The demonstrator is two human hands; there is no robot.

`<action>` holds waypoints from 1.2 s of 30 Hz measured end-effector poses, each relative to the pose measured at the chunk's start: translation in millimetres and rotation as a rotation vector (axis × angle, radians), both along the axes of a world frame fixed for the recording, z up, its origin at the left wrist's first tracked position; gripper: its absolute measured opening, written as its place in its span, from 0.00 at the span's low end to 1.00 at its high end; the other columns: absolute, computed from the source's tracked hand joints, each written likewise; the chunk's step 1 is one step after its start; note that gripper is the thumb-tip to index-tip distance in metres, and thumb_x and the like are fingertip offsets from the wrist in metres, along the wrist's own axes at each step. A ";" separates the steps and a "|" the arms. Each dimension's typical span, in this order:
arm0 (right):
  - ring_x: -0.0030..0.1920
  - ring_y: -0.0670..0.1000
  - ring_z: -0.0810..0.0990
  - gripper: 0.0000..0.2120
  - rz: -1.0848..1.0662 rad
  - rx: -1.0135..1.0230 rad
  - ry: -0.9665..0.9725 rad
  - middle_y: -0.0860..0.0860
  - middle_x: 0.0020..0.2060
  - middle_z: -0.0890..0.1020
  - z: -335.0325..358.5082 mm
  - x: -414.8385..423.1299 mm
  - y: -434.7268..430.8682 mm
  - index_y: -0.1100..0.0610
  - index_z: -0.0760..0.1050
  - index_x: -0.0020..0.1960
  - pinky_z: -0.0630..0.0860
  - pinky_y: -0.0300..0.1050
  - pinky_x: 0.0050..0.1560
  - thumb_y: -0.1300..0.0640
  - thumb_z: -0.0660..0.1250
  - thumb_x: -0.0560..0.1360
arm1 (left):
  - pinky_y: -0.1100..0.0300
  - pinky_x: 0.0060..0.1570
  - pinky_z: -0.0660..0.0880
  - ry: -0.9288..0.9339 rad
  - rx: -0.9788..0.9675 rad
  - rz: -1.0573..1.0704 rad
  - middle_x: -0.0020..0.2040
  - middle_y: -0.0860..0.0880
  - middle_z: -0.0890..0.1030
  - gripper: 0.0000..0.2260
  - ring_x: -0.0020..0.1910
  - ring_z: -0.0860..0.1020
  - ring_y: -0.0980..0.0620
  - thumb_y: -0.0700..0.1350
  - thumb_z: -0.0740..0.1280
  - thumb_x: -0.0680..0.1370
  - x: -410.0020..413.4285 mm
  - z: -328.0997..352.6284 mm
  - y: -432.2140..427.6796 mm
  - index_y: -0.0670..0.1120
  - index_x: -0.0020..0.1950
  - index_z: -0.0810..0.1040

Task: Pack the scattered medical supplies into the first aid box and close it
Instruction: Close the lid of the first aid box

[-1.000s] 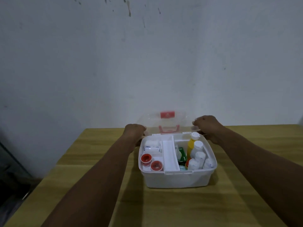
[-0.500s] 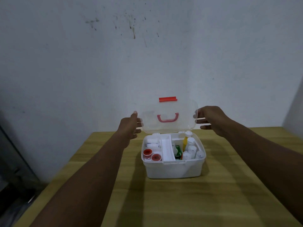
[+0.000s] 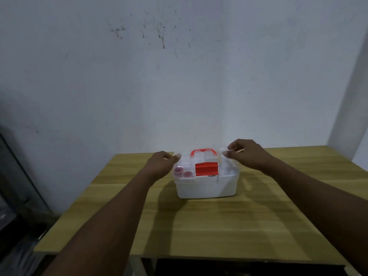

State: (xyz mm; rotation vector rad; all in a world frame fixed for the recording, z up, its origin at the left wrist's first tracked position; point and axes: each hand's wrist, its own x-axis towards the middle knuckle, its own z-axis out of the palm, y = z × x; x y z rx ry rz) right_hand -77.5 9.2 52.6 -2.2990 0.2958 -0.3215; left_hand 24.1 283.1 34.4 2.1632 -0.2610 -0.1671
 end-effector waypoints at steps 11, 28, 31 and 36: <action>0.71 0.61 0.59 0.58 0.068 -0.417 0.205 0.57 0.70 0.58 -19.9 -0.8 39.8 0.47 0.52 0.77 0.68 0.58 0.68 0.32 0.78 0.57 | 0.45 0.65 0.72 -0.082 -0.038 -0.054 0.79 0.45 0.64 0.42 0.74 0.67 0.41 0.68 0.67 0.73 -13.2 -25.3 -20.0 0.50 0.80 0.57; 0.59 0.48 0.77 0.49 0.010 0.370 -0.054 0.46 0.65 0.74 -72.7 -11.5 10.2 0.46 0.63 0.74 0.81 0.58 0.57 0.30 0.76 0.59 | 0.50 0.52 0.82 -0.069 -0.134 -0.047 0.64 0.51 0.81 0.47 0.57 0.81 0.51 0.78 0.70 0.58 -25.2 -73.1 -5.7 0.52 0.71 0.73; 0.59 0.52 0.79 0.49 -0.027 0.368 -0.125 0.48 0.64 0.78 -69.7 -1.4 4.0 0.49 0.69 0.70 0.82 0.58 0.55 0.28 0.75 0.56 | 0.51 0.49 0.84 -0.090 -0.192 -0.065 0.60 0.52 0.83 0.46 0.54 0.83 0.52 0.77 0.72 0.56 -11.6 -58.7 -15.1 0.51 0.67 0.78; 0.57 0.50 0.80 0.42 -0.046 0.353 -0.235 0.47 0.61 0.79 -42.4 25.8 -19.2 0.49 0.72 0.67 0.82 0.56 0.54 0.32 0.76 0.58 | 0.55 0.48 0.84 -0.154 -0.246 -0.091 0.56 0.54 0.85 0.37 0.52 0.83 0.56 0.71 0.75 0.61 20.6 -28.4 -43.8 0.52 0.64 0.80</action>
